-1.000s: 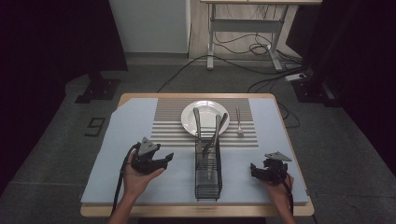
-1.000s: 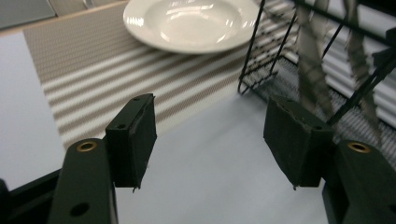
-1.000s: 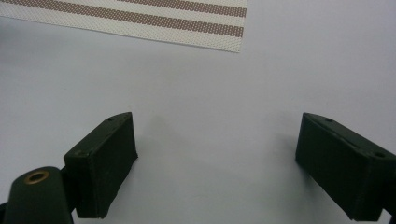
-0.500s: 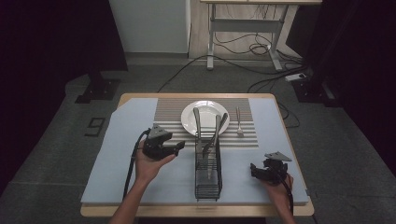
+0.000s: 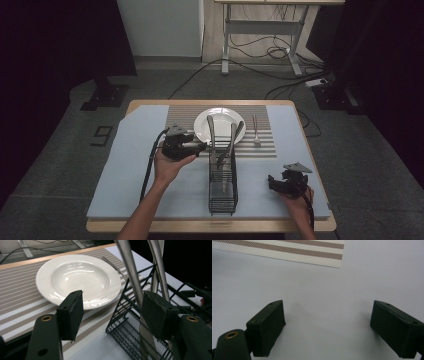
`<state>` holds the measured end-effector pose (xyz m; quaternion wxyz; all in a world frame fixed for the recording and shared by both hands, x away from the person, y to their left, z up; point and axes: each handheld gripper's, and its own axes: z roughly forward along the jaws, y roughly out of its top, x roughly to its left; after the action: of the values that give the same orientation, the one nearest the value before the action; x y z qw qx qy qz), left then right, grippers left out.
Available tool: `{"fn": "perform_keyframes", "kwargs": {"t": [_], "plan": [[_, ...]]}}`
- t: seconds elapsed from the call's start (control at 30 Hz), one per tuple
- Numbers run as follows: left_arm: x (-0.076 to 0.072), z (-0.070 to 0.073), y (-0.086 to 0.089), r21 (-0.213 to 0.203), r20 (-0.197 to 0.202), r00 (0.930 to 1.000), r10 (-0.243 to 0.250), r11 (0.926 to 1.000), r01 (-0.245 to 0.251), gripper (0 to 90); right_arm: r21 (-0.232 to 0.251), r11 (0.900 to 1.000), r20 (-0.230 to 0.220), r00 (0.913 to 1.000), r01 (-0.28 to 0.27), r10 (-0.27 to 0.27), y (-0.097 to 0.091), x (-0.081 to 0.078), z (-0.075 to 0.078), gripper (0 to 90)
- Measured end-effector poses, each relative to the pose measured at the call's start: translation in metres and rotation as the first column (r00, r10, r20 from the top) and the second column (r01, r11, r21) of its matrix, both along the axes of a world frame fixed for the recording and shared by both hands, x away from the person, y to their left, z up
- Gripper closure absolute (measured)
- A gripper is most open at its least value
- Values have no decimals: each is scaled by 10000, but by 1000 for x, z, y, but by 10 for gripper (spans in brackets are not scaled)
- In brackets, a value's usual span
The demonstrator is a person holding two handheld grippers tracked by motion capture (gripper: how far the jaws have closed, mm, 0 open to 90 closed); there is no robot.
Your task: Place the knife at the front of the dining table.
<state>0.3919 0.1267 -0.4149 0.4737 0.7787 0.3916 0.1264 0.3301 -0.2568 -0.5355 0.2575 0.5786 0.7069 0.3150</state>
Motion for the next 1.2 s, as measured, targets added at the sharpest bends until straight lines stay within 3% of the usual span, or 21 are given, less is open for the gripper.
{"fn": "perform_keyframes", "kwargs": {"t": [0.33, 0.53, 0.6, 0.7, 0.83, 1.0, 1.13, 1.17, 1.2], "plan": [[13, 12, -27, 36, 260, 9993, -255, 9997, 254, 353, -20, 10000, 1, 10000, -17, 17, 0, 0, 0, 120], [23, 14, -38, 6, 199, 9995, -249, 9997, 249, 417, -17, 10000, 39, 10000, -7, 7, 0, 0, 0, 120], [28, 12, -42, 176, 172, 9998, -114, 9998, 111, 453, -16, 10000, 19, 10000, -12, 12, 0, 0, 0, 119], [31, 9, -42, -136, 124, 9997, -192, 9997, 194, 543, -17, 10000, 39, 10000, -8, 8, 0, 0, 0, 120], [32, 8, -42, -179, 287, 9994, -202, 9996, 207, 666, -18, 10000, 19, 10000, -14, 14, 0, 0, 0, 120], [33, 7, -39, -569, 92, 9995, -292, 9979, 297, 703, -22, 10000, 33, 10000, -7, 7, 0, 0, 0, 119], [31, 8, -40, -921, 214, 9990, -398, 9949, 416, 733, -24, 10000, 32, 10000, -6, 6, 0, 0, 0, 119], [29, 11, -38, -1393, 436, 9982, -416, 9891, 473, 768, -28, 10000, 35, 10000, -8, 8, 0, 0, 0, 119], [29, 11, -38, -1393, 436, 9982, -416, 9891, 473, 791, -24, 10000, 34, 10000, -6, 6, 0, 0, 0, 120]]}}
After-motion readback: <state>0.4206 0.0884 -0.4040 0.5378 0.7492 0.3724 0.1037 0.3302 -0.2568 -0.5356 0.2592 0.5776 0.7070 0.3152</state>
